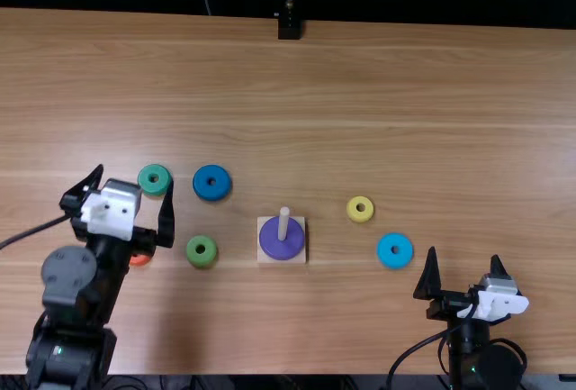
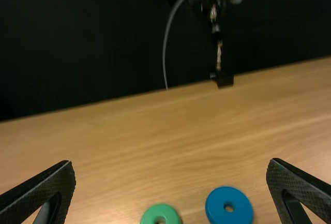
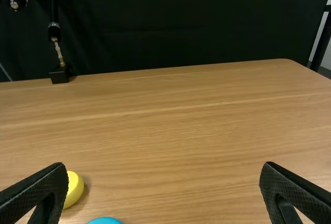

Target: Build the Hanoi tower: stack the rings onto the peg from bottom to top in this color order: purple, dark blue, light blue, dark green, light green, yellow, orange.

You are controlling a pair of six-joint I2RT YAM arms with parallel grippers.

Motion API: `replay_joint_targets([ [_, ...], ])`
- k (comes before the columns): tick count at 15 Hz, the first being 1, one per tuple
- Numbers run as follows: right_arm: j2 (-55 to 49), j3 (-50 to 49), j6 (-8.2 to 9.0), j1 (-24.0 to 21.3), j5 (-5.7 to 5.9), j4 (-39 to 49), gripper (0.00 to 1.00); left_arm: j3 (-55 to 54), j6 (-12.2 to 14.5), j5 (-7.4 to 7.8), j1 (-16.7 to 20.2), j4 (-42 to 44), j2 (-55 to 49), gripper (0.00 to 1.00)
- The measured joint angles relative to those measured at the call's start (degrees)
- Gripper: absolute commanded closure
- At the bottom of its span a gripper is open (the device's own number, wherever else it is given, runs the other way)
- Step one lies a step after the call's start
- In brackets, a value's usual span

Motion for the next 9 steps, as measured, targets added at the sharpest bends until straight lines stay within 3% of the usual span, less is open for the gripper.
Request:
replay_joint_targets([
  [2, 0.02, 0.02, 0.02, 0.02, 0.02, -0.02, 0.00, 7.17, 0.00, 0.72, -0.13, -2.49, 10.14, 0.00],
  [6, 0.00, 0.00, 0.02, 0.02, 0.02, 0.02, 0.00, 27.47, 0.00, 1.05, -0.46, -24.57, 25.86, 0.00],
  [9, 0.00, 0.00, 0.02, 0.02, 0.00, 0.00, 0.00, 38.42, -0.02, 1.14, -3.10, -36.54, 37.46, 0.00],
])
